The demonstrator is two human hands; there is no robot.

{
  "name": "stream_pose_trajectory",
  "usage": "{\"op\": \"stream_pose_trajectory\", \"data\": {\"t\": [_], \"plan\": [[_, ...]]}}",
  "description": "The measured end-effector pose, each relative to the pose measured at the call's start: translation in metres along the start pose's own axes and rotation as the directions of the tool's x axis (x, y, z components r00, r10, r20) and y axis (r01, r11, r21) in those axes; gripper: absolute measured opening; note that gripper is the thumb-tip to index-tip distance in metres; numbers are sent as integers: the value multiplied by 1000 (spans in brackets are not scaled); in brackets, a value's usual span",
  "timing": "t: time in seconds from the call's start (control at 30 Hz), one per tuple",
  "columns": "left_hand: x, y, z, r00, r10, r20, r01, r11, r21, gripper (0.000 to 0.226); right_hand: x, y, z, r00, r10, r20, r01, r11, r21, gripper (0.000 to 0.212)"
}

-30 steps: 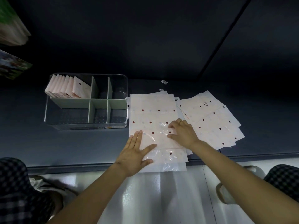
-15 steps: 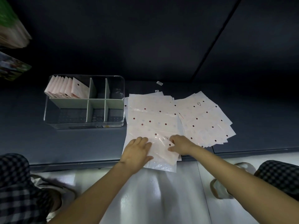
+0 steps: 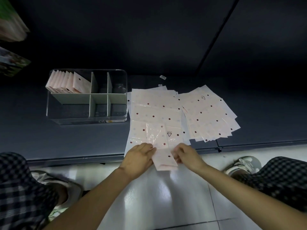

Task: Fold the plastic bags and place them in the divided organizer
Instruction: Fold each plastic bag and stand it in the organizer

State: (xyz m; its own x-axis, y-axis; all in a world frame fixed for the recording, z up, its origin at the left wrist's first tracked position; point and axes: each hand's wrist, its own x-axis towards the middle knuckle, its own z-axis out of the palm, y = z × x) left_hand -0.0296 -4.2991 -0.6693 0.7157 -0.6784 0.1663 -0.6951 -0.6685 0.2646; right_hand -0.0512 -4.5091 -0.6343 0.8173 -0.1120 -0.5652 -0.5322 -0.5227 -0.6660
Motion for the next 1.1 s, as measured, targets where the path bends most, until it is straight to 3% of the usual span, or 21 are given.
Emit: {"op": "stream_pose_trajectory", "data": {"t": [0.03,0.1,0.17,0.23,0.3,0.4,0.5,0.63,0.8,0.87,0.97,1.03,1.1], "plan": [[0,0,-1,1000,-25,-6,25,999,-31,41,2,3,-5,987,-149,-63,141,983,-114,23],[-1,1,-1,997,-71,-11,69,992,-104,36,5,10,-14,943,-329,49,329,903,-278,49],[-1,1,-1,995,-100,6,99,985,-143,31,7,14,-15,904,-351,245,417,851,-319,69],[-1,1,1,990,-133,44,138,978,-157,30,12,14,-9,872,-371,320,462,840,-284,70],[-1,-2,7,983,-168,69,179,962,-205,33,19,13,0,893,-363,267,424,877,-226,57],[0,-6,11,965,-248,86,262,919,-295,36,29,1,9,944,-307,119,324,932,-161,8],[4,-9,16,907,-415,75,409,821,-399,26,39,-8,17,968,-251,-20,248,965,-85,40],[11,-7,18,736,-668,108,616,594,-517,17,48,-16,26,982,-153,-114,136,980,-144,47],[20,0,14,688,-718,103,706,629,-326,19,54,-23,28,989,-76,-124,55,985,-163,52],[18,4,12,749,-662,7,636,716,-287,18,56,-25,27,993,-42,-110,25,988,-155,54],[19,1,11,943,-322,-84,303,935,-182,35,58,-27,26,995,0,-98,-14,991,-134,54],[22,-5,13,988,-142,64,146,988,-56,50,59,-27,26,996,16,-88,-27,991,-128,52],[23,-13,17,965,-144,221,139,989,40,59,60,-28,26,996,25,-91,-36,992,-124,49]]}}
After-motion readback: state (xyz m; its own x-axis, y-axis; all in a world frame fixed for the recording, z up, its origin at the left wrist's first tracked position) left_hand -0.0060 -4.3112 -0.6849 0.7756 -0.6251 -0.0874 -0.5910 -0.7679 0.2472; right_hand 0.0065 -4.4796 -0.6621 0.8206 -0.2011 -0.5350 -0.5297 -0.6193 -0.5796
